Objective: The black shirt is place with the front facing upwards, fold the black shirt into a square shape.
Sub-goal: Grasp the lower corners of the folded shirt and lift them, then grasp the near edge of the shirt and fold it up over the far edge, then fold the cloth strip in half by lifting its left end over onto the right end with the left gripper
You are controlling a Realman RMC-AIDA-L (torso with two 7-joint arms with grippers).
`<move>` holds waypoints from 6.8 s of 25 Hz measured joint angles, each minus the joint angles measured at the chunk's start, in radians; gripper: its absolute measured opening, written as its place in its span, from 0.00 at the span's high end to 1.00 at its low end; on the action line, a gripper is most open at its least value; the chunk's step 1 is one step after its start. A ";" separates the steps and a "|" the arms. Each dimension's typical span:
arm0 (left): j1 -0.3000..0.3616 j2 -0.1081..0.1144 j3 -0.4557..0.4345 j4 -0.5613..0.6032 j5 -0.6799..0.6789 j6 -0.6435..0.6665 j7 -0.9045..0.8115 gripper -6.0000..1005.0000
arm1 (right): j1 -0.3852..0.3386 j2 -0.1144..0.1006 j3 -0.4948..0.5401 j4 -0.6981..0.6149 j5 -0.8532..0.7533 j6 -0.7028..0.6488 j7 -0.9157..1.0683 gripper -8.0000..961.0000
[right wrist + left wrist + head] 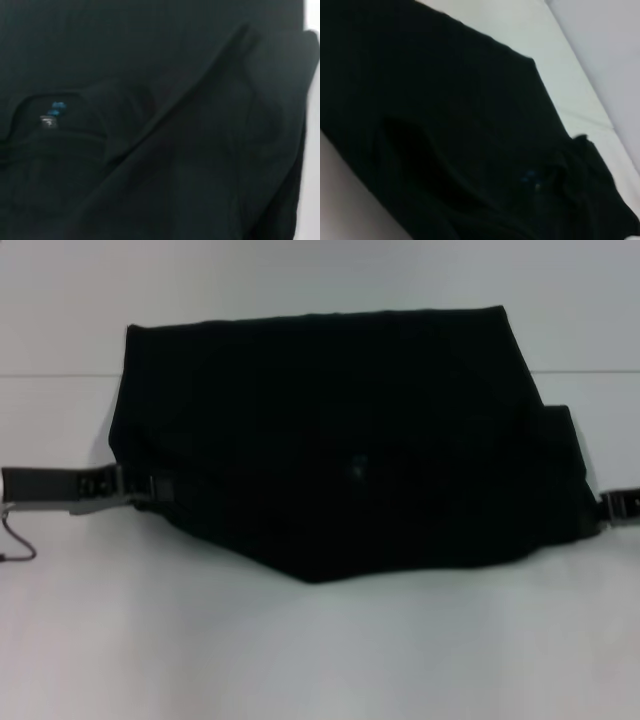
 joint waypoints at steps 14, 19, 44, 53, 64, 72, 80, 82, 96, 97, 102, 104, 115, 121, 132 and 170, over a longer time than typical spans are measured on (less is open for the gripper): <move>0.115 -0.004 -0.081 0.092 0.131 0.436 0.036 0.94 | -0.209 0.036 0.053 -0.141 0.005 -0.380 -0.063 0.93; 0.122 -0.004 -0.120 0.090 0.128 0.464 0.059 0.94 | -0.226 0.035 0.151 -0.138 0.058 -0.425 -0.131 0.92; -0.118 -0.042 -0.206 -0.138 -0.018 -0.441 0.014 0.94 | 0.084 0.013 0.068 0.284 0.319 0.596 -0.158 0.88; -0.120 -0.061 -0.191 -0.104 -0.029 -0.493 0.009 0.94 | 0.156 0.030 0.041 0.274 0.327 0.653 -0.150 0.87; -0.148 -0.075 -0.125 -0.103 -0.027 -0.643 -0.005 0.94 | 0.220 0.049 -0.056 0.379 0.322 0.897 -0.159 0.85; -0.172 -0.083 -0.058 -0.131 -0.028 -0.735 -0.001 0.94 | 0.218 0.057 -0.063 0.405 0.325 0.967 -0.159 0.84; -0.188 -0.080 -0.034 -0.163 -0.025 -0.787 -0.027 0.94 | 0.220 0.038 -0.064 0.434 0.311 0.957 -0.151 0.83; -0.188 -0.078 -0.033 -0.177 -0.022 -0.823 -0.056 0.94 | 0.226 0.021 -0.064 0.450 0.301 0.963 -0.150 0.83; -0.033 -0.126 -0.035 0.020 -0.136 -0.565 -0.007 0.48 | -0.008 0.001 0.028 0.165 0.494 0.508 -0.128 0.38; -0.002 -0.120 -0.038 0.033 -0.181 -0.461 0.012 0.45 | -0.045 0.004 0.036 0.154 0.549 0.461 -0.145 0.33; 0.083 -0.080 -0.091 -0.022 -0.259 -0.197 -0.027 0.39 | -0.203 0.020 0.082 0.180 0.831 0.258 -0.332 0.26; 0.099 -0.079 -0.112 -0.034 -0.258 -0.165 -0.040 0.39 | -0.241 0.021 0.098 0.214 0.896 0.192 -0.379 0.25; 0.185 -0.076 -0.178 -0.094 -0.190 -0.148 -0.203 0.39 | -0.254 0.008 0.155 0.309 0.917 0.139 -0.439 0.26; 0.217 -0.082 -0.190 -0.122 -0.185 -0.192 -0.228 0.39 | -0.246 0.008 0.156 0.310 0.917 0.131 -0.445 0.26; 0.226 -0.083 -0.208 -0.151 -0.161 -0.250 -0.261 0.39 | -0.250 0.009 0.156 0.313 0.919 0.136 -0.458 0.27; 0.107 -0.062 -0.194 -0.282 -0.139 -0.405 -0.257 0.39 | -0.248 0.017 0.198 0.327 0.925 0.139 -0.479 0.28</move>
